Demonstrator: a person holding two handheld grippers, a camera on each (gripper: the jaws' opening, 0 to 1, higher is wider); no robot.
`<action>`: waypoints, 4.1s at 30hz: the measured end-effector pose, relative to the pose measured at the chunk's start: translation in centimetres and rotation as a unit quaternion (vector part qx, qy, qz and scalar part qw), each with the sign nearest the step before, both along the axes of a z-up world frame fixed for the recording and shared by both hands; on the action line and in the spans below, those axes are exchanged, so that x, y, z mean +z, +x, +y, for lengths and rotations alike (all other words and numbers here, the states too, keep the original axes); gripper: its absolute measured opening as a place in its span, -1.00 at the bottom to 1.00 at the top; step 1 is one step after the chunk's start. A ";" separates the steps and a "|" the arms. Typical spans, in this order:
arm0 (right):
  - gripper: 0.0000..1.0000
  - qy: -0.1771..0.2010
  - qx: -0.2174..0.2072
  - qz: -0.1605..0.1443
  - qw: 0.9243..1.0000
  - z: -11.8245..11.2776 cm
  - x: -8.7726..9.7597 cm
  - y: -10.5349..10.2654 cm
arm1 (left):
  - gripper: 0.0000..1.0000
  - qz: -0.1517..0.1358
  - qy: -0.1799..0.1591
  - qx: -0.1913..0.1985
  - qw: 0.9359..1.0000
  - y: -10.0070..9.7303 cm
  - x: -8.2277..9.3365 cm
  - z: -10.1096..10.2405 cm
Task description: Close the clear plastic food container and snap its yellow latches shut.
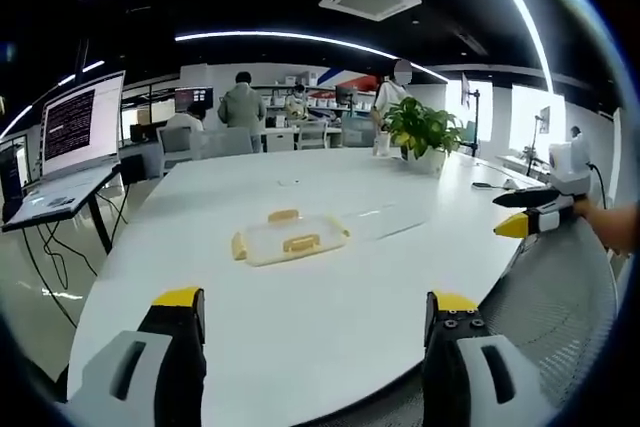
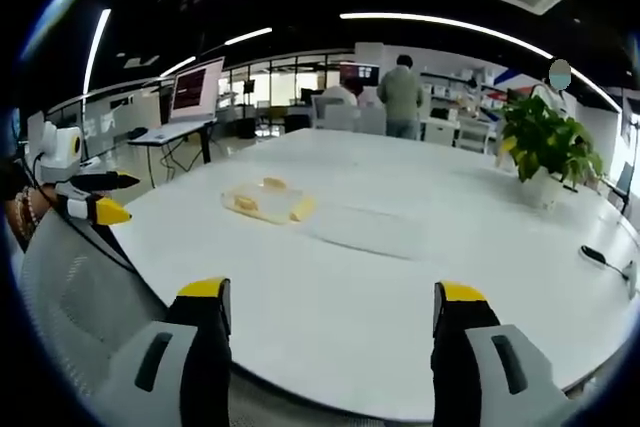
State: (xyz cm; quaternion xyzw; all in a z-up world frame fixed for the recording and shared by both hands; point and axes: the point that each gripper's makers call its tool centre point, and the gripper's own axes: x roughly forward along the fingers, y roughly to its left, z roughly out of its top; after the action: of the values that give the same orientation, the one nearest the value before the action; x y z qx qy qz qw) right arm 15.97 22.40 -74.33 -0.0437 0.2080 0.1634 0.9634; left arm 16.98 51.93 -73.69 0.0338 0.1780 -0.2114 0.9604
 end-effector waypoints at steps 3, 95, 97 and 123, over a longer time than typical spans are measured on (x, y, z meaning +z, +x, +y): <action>0.58 0.000 0.004 0.007 1.000 0.1 -0.2 -0.1 | 0.81 0.009 0.002 -0.007 1.000 -0.1 -0.3 -0.2; 0.31 -0.290 0.497 0.077 0.814 14.0 -5.2 21.3 | 0.78 0.140 0.396 -0.383 0.823 21.8 -7.3 2.4; 0.29 -0.295 0.500 0.086 0.810 14.0 -5.9 21.7 | 0.75 0.146 0.395 -0.394 0.817 21.9 -8.1 2.0; -0.06 -0.289 0.524 0.183 0.780 14.8 -10.2 21.9 | 0.21 0.209 0.337 -0.468 0.790 21.2 -10.7 0.2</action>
State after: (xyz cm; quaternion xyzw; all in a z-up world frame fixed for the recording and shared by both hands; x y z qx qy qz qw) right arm 37.83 37.16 -84.52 -0.3917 0.3624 0.5805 0.6150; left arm 38.19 52.13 -84.43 0.3890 0.3971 -0.5639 0.6107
